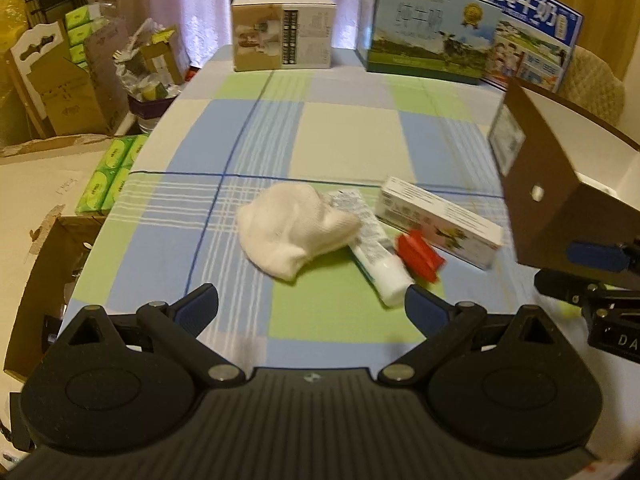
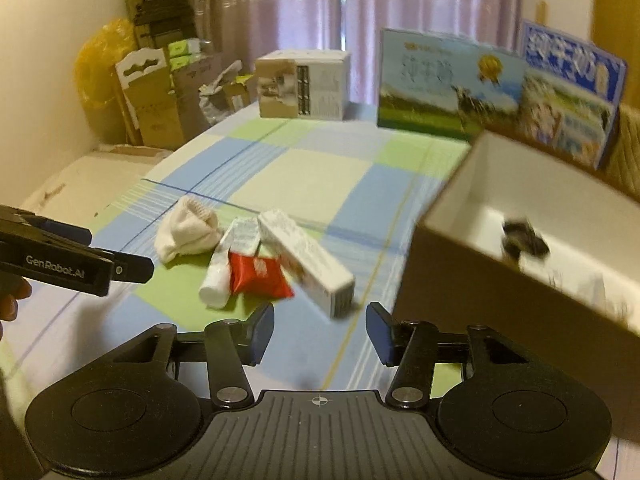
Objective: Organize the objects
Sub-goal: 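Withdraw both tools from the box back toward the remaining pile, then grasp the white socks with the left tool while the right tool grasps the white ointment box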
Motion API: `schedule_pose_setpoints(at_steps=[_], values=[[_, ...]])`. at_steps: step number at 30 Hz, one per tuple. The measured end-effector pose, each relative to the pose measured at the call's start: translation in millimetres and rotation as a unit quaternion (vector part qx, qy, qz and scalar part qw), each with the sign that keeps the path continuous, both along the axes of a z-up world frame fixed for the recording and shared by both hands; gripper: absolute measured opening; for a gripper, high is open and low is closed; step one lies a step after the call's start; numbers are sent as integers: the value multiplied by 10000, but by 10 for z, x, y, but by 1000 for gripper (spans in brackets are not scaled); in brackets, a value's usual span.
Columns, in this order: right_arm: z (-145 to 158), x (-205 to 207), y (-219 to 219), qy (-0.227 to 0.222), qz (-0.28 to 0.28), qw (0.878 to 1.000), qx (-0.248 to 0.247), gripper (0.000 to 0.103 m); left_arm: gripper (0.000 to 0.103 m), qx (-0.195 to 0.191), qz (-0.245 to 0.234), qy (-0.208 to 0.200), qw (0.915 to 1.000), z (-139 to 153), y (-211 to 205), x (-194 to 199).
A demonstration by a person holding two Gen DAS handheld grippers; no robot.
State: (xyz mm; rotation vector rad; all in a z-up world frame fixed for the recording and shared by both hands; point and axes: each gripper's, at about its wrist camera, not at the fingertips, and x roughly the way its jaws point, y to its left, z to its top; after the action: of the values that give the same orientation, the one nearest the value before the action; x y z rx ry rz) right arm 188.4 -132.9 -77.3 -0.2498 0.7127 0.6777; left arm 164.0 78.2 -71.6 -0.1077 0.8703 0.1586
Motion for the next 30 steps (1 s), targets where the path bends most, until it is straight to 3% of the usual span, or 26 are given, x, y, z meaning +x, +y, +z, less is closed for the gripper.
schedule_pose_setpoints(at_steps=[8,15,21,25,30], values=[[-289,159,429,-553,273,9964,-587,49,98,78,251,70,9996,-228,221,32],[-551,295,744,-977,512,9838,-1417,49,98,-178,433,49,9989,-257,375,33],[-698,361,773,-934,773,9761,-1805,49,98,-229,465,71,9986,-271,391,39],[-658,336,695,-808,802,9775,-1776,30,98,-247,499,114,9984,-299,399,50],[-562,327,552,-204,507,9888,-1391,25,98,-385,524,140,9978,-322,411,49]])
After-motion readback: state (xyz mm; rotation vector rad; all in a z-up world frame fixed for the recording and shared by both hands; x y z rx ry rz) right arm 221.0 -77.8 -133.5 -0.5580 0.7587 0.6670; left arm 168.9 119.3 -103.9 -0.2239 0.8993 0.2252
